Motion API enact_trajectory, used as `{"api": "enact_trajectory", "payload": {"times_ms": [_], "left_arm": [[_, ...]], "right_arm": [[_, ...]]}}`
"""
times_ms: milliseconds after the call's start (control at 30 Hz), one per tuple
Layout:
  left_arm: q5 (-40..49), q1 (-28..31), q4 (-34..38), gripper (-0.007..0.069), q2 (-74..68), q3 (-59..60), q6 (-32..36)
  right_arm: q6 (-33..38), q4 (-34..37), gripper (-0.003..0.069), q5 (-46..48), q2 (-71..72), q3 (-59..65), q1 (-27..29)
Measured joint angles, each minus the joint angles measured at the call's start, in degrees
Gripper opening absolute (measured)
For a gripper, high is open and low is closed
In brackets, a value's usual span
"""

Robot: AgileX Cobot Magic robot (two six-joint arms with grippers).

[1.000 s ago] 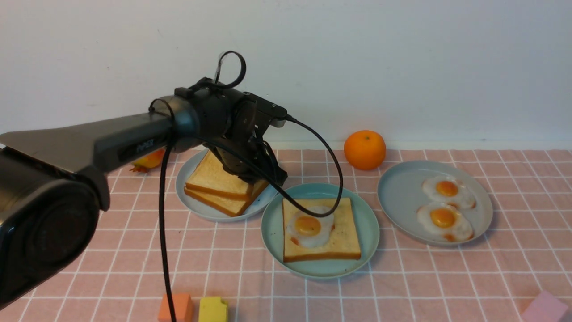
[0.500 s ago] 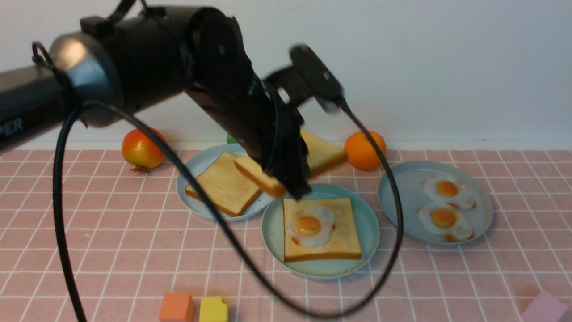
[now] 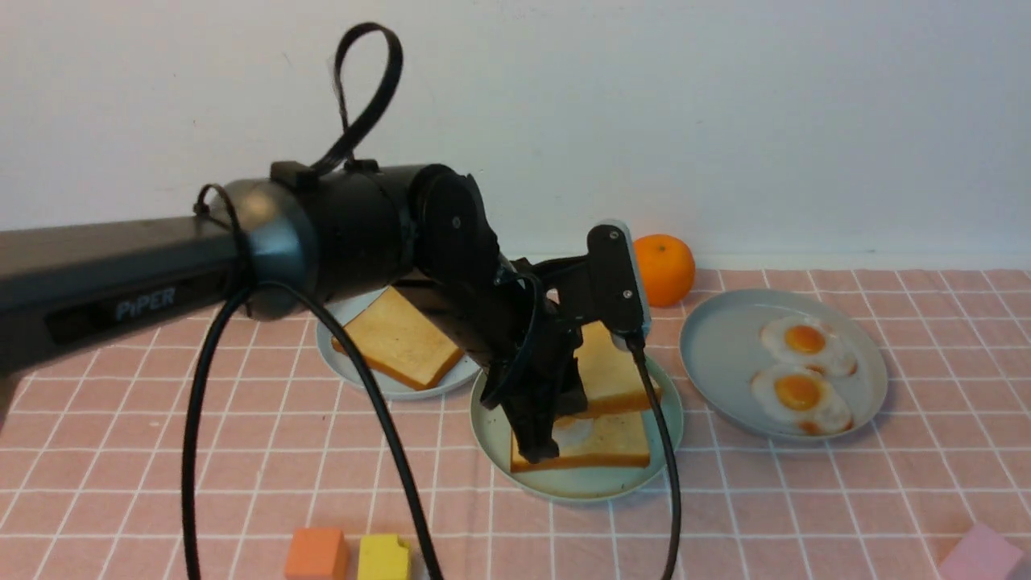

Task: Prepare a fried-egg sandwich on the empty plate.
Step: Use the left arm to place a slice of bread on the fried egg in the middle

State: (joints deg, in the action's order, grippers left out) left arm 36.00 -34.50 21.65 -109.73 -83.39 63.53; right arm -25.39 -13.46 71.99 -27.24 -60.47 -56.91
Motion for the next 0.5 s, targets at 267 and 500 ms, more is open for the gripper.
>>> {"api": "enact_trajectory", "payload": {"times_ms": [267,500], "left_arm": [[-1.0,0.0,1.6,0.0055,-3.7,0.1,5.5],[-1.0,-0.1,1.6,0.0054,-4.7,0.1,7.8]], "right_arm": [[0.0,0.7,0.0032,0.0,0.0,0.0,0.0],[0.0,0.7,0.0032,0.0,0.0,0.0,0.0]]}}
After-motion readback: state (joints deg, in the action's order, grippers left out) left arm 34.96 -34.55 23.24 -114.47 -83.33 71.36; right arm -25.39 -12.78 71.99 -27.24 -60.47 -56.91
